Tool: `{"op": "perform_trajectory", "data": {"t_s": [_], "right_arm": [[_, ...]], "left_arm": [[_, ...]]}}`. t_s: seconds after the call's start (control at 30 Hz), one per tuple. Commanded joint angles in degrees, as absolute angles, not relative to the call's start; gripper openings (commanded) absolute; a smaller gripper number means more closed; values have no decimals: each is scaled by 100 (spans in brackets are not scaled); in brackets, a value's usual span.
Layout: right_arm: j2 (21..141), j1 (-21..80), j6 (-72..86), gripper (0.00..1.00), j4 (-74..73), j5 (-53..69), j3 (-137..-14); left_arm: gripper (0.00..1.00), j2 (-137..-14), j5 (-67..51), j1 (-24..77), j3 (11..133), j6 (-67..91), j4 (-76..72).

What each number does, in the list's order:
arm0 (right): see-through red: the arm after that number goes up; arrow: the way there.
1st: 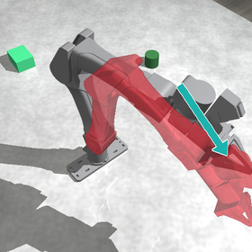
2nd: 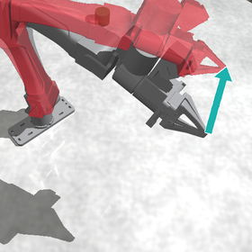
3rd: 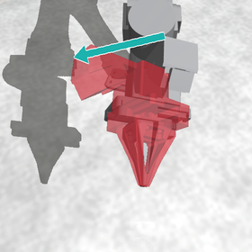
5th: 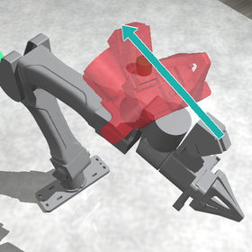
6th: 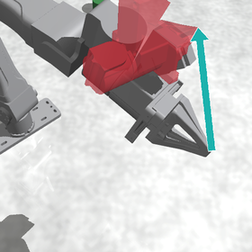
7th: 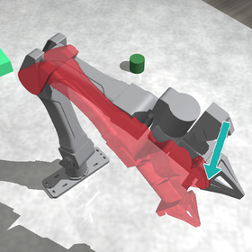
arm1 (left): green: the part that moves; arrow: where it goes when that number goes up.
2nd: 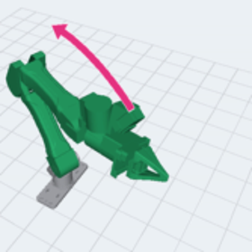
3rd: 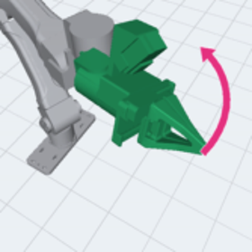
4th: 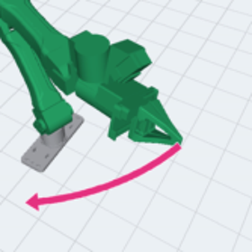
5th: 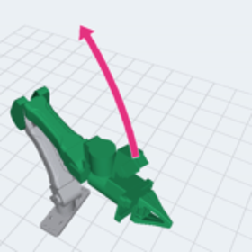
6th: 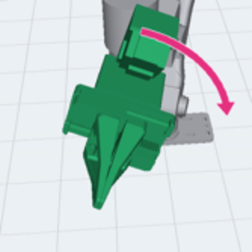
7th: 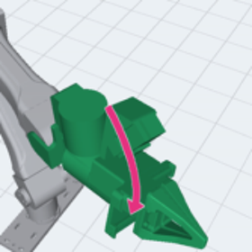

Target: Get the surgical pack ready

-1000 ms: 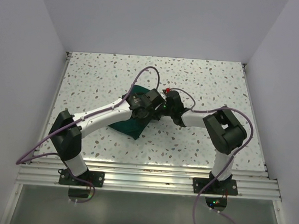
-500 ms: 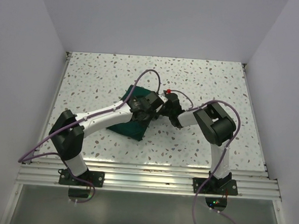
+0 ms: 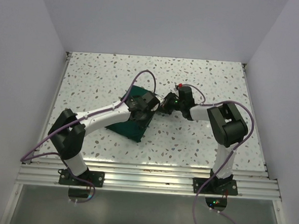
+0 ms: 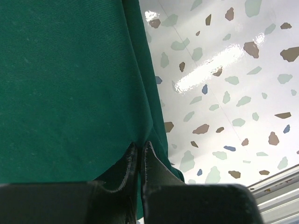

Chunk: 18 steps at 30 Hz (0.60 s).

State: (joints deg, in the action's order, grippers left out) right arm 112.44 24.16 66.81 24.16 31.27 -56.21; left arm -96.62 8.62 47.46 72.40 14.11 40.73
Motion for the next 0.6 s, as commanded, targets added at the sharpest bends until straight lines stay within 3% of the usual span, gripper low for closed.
{"op": "perform_trajectory", "data": {"t_s": [0.0, 0.23, 0.3, 0.37, 0.43, 0.57], "right_arm": [[11223, 2268, 6223, 0, 2311, 3462, -5923], [11724, 2119, 6468, 0, 2935, 3823, -6407], [11725, 2057, 6425, 0, 2831, 3963, -6425], [11593, 2022, 6206, 0, 2367, 3990, -6381], [11321, 1995, 5741, 0, 1672, 4087, -6276], [10645, 1960, 4574, 0, 22, 4034, -6091]], "left_arm": [[0, -9545, 800, 4685, 7233, 1389, 4043], [7, -9606, 598, 4685, 7119, 1371, 3999], [15, -9589, 580, 4685, 7110, 1397, 3999], [31, -9501, 545, 4676, 7171, 1441, 4043], [41, -9335, 414, 4606, 7233, 1547, 4069], [43, -8965, -112, 4203, 7321, 1731, 3982]]}}
